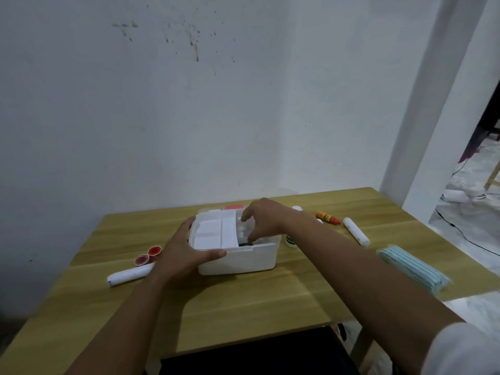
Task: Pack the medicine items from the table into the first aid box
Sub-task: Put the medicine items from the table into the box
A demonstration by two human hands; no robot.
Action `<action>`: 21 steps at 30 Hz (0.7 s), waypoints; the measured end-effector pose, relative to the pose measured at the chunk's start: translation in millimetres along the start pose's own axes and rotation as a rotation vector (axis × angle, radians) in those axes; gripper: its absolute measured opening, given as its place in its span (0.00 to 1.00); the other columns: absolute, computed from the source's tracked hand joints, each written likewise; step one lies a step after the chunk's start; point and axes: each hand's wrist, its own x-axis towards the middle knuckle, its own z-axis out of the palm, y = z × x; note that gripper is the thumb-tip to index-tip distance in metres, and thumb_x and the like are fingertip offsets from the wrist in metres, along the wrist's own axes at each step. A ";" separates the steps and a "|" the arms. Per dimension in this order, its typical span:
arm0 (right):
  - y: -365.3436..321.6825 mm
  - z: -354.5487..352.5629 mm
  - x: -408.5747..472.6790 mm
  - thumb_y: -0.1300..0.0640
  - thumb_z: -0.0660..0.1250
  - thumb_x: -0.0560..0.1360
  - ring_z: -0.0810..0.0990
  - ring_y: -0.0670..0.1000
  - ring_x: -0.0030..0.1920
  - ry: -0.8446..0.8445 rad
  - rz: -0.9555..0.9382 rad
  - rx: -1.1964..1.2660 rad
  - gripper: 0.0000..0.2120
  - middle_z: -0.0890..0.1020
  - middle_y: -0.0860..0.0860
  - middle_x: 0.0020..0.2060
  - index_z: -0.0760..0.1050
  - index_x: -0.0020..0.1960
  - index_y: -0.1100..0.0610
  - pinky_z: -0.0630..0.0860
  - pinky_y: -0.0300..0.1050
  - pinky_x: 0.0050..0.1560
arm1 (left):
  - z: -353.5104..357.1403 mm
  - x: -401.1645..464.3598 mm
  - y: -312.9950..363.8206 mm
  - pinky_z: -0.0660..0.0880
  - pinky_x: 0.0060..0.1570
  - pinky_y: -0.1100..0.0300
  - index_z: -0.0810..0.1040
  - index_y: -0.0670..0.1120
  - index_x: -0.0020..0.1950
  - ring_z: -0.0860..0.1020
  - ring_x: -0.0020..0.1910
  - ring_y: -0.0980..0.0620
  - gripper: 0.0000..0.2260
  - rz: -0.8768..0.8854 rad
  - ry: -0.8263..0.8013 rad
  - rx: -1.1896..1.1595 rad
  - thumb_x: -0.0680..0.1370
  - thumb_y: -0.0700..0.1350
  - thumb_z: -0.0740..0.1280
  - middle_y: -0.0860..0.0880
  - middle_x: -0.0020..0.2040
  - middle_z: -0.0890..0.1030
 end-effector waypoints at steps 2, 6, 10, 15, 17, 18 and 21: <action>-0.5 -3.1 0.4 0.47 0.79 0.68 0.77 0.53 0.61 -0.019 -0.019 -0.062 0.27 0.80 0.49 0.62 0.79 0.65 0.52 0.76 0.51 0.61 | -4.5 5.3 -2.1 0.76 0.49 0.61 0.59 0.64 0.73 0.70 0.63 0.52 0.49 0.020 -0.063 -0.039 0.60 0.60 0.83 0.56 0.67 0.70; -1.7 1.1 5.1 0.50 0.78 0.69 0.76 0.53 0.61 -0.007 -0.028 -0.037 0.23 0.80 0.49 0.62 0.82 0.63 0.51 0.74 0.49 0.60 | -12.5 17.9 -2.8 0.75 0.51 0.63 0.61 0.65 0.74 0.73 0.64 0.54 0.51 0.048 -0.157 -0.021 0.55 0.66 0.81 0.61 0.67 0.73; -1.9 5.7 10.7 0.51 0.79 0.69 0.77 0.52 0.61 0.026 -0.018 0.066 0.22 0.81 0.50 0.62 0.83 0.61 0.53 0.73 0.45 0.56 | -11.5 20.5 -2.3 0.74 0.48 0.65 0.61 0.68 0.72 0.72 0.62 0.61 0.49 0.072 -0.192 -0.033 0.55 0.66 0.80 0.67 0.63 0.72; -3.0 10.4 14.7 0.52 0.80 0.68 0.77 0.52 0.61 0.042 -0.004 0.122 0.22 0.82 0.49 0.61 0.83 0.60 0.53 0.74 0.45 0.57 | -11.1 21.1 -1.4 0.73 0.47 0.67 0.62 0.71 0.67 0.72 0.60 0.64 0.42 0.081 -0.192 -0.026 0.61 0.60 0.82 0.69 0.62 0.71; -2.9 12.1 14.8 0.52 0.80 0.67 0.77 0.52 0.61 0.046 0.011 0.138 0.22 0.82 0.49 0.61 0.83 0.60 0.53 0.75 0.47 0.59 | -10.9 21.9 -0.6 0.73 0.47 0.67 0.61 0.71 0.68 0.73 0.60 0.64 0.42 0.084 -0.198 -0.028 0.62 0.60 0.82 0.69 0.63 0.71; -2.8 13.0 15.2 0.53 0.80 0.67 0.77 0.52 0.61 0.047 0.015 0.147 0.22 0.82 0.50 0.61 0.83 0.60 0.53 0.76 0.48 0.59 | -10.8 22.4 -0.6 0.73 0.47 0.67 0.61 0.71 0.69 0.73 0.60 0.64 0.43 0.085 -0.196 -0.023 0.61 0.62 0.82 0.69 0.63 0.71; -3.5 16.2 16.0 0.53 0.80 0.67 0.77 0.53 0.60 0.061 0.019 0.165 0.22 0.82 0.50 0.60 0.84 0.60 0.53 0.76 0.48 0.58 | -10.6 22.1 1.5 0.73 0.47 0.66 0.62 0.73 0.66 0.72 0.59 0.65 0.41 0.076 -0.195 -0.009 0.59 0.66 0.80 0.71 0.62 0.70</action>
